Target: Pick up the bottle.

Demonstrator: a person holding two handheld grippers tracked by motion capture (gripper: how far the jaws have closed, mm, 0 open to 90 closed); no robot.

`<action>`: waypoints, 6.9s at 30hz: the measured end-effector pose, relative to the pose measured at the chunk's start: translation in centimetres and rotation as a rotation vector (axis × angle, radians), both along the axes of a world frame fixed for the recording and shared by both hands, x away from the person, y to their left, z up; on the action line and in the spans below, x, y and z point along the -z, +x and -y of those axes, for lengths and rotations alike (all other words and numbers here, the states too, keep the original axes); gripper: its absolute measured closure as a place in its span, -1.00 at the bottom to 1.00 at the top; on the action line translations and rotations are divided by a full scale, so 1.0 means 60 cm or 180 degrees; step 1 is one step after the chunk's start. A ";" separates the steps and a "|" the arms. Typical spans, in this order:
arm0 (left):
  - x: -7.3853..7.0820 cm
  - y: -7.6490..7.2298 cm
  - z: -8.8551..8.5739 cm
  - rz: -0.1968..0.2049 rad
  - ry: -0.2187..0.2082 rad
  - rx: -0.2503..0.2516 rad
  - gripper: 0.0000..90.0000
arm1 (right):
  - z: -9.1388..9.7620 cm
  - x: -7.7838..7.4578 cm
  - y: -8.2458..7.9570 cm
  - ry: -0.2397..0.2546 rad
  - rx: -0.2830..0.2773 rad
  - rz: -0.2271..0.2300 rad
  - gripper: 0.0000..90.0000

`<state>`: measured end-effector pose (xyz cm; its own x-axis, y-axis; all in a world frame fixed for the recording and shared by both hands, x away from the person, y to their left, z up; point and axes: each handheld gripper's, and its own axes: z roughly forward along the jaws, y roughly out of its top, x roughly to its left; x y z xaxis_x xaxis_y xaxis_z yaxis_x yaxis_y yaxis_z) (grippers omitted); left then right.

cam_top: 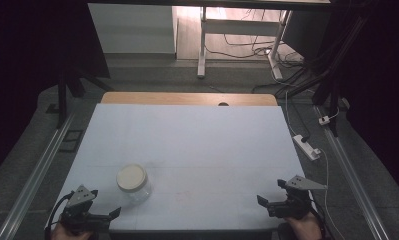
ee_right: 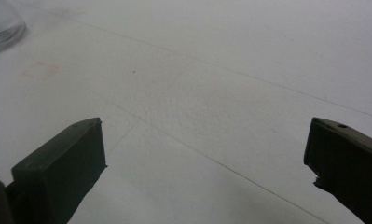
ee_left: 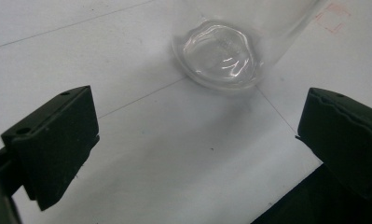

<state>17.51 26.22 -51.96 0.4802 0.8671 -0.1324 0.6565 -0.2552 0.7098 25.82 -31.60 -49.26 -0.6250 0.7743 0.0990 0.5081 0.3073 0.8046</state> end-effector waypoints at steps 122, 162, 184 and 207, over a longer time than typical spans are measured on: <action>-0.001 0.114 0.081 0.0314 0.0075 0.0680 -0.84 | -0.008 0.004 0.008 -0.0097 -0.0188 -0.0166 -1.00; -0.067 0.150 0.121 0.0444 -0.0029 0.0943 -0.84 | -0.007 0.004 0.008 -0.0083 -0.0164 -0.0174 -1.00; -0.098 0.203 0.196 0.0522 0.0016 0.1289 -0.84 | -0.007 0.004 0.008 -0.0081 -0.0160 -0.0176 -1.00; -0.118 0.250 0.269 0.0520 0.0035 0.1559 -0.84 | -0.007 0.004 0.008 -0.0083 -0.0165 -0.0174 -1.00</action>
<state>32.51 10.06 -44.87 0.8440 0.5362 -0.0140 0.3389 -0.5128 0.7888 26.31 -31.17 -49.50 -0.6585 0.7438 0.1143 0.5339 0.3548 0.7675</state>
